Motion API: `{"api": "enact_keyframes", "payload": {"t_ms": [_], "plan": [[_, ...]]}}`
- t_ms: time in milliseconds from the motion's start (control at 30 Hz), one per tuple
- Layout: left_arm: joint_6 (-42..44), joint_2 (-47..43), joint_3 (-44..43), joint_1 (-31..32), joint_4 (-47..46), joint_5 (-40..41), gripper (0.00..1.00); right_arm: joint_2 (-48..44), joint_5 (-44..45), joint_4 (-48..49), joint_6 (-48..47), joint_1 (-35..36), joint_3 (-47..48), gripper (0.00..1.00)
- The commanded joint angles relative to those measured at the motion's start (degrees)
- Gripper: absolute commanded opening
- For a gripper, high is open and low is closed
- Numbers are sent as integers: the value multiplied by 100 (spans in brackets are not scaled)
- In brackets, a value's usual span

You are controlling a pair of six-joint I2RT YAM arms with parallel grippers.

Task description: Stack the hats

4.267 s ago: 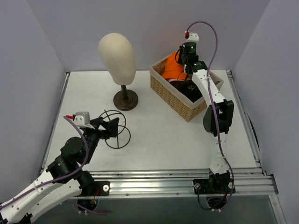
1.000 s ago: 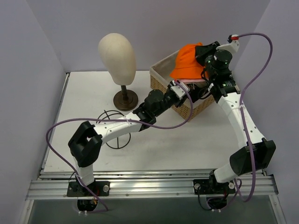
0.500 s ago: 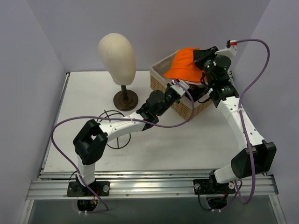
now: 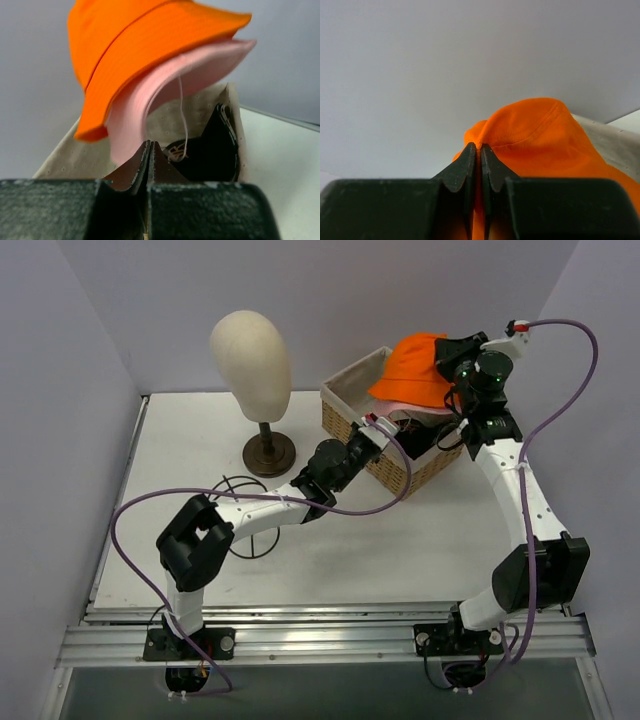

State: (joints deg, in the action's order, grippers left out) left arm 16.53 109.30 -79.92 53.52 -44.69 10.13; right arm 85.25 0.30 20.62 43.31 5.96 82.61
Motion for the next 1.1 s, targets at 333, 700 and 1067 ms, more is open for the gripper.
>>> {"api": "enact_keyframes", "payload": {"t_ms": [333,700,1067], "plan": [[7,-22,47,-105,-523,7,40,572,-821,1278,363,-341,379,0],[587,-234,565,-78,-972,-1242,58,-192,-715,1585,380,-279,-349,0],[878,-93,451,-8,-1253,-890,52,-958,-627,1823,485,-112,-983,0]]}}
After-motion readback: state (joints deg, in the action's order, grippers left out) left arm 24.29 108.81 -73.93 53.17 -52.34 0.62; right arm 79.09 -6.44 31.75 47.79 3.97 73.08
